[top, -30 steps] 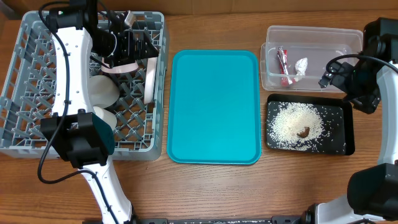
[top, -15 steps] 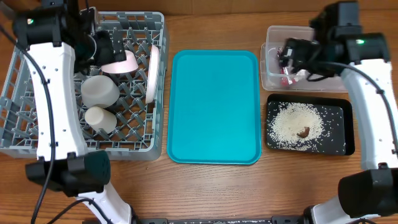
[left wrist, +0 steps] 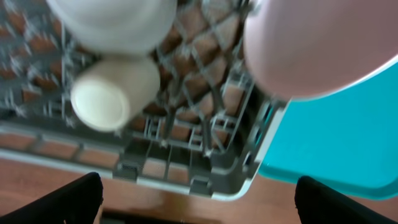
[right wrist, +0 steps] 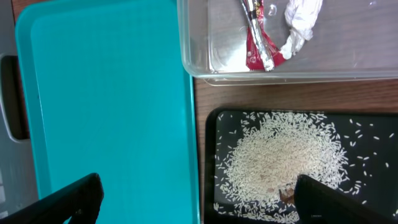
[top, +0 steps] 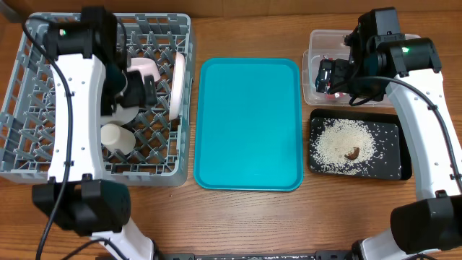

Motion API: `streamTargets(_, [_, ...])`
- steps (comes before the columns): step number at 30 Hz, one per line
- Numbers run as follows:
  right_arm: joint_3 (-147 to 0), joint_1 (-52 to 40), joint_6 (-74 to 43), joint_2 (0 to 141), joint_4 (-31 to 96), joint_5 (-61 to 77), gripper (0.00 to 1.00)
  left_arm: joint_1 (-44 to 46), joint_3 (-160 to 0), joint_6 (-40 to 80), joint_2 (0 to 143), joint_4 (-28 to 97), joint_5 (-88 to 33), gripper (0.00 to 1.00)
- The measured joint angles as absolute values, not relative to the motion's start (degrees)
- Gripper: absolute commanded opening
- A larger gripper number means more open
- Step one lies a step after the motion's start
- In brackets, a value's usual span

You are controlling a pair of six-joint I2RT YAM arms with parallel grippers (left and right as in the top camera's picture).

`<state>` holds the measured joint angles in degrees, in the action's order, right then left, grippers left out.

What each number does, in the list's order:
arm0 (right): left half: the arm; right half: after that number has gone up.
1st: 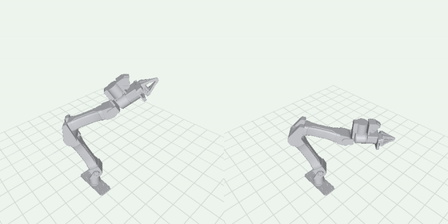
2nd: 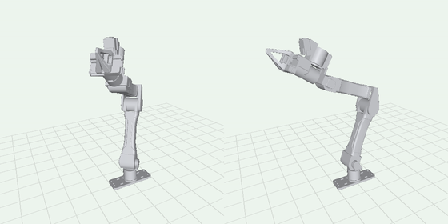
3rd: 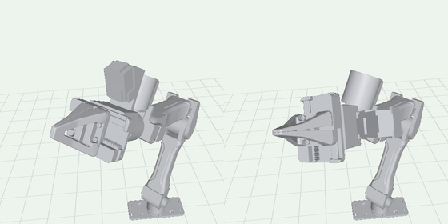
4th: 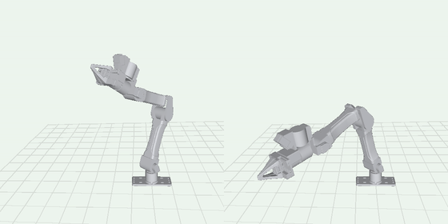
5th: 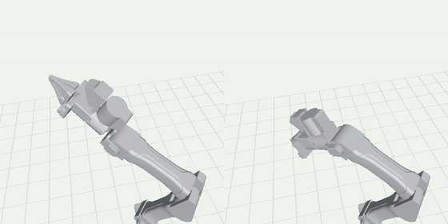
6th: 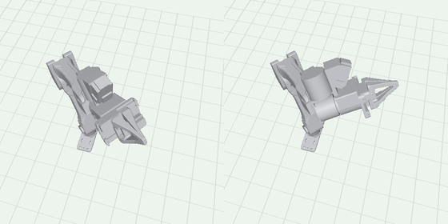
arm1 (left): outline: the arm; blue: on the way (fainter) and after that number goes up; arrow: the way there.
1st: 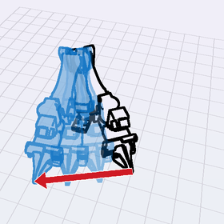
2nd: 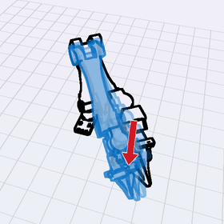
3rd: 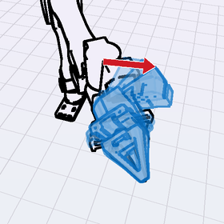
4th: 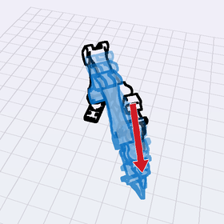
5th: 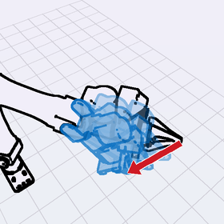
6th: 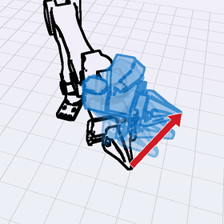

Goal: Sort waste into correct bins and load items into the dishwasher

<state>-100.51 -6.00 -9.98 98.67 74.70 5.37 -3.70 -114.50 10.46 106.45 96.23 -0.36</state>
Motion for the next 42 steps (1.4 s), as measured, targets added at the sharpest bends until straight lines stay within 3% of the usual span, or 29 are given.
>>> streamTargets(6, [-91.72,-6.0,-10.37,92.2,67.29,4.58,1.0,-2.96,-99.53,10.61,93.41,85.69,0.69,1.0])
streamTargets(15, [-68.62,-6.0,-10.46,64.47,53.17,3.09,1.0,-2.59,-75.61,10.59,58.98,65.01,1.78,1.0])
streamTargets(22, [-60.4,-6.0,-10.5,48.03,54.33,1.37,1.0,-2.59,-61.69,10.59,38.26,59.81,1.98,1.0])
streamTargets(42, [-59.88,-6.0,-10.5,49.01,60.62,0.78,1.0,-2.59,-60.12,10.59,35.24,67.7,2.0,1.0])
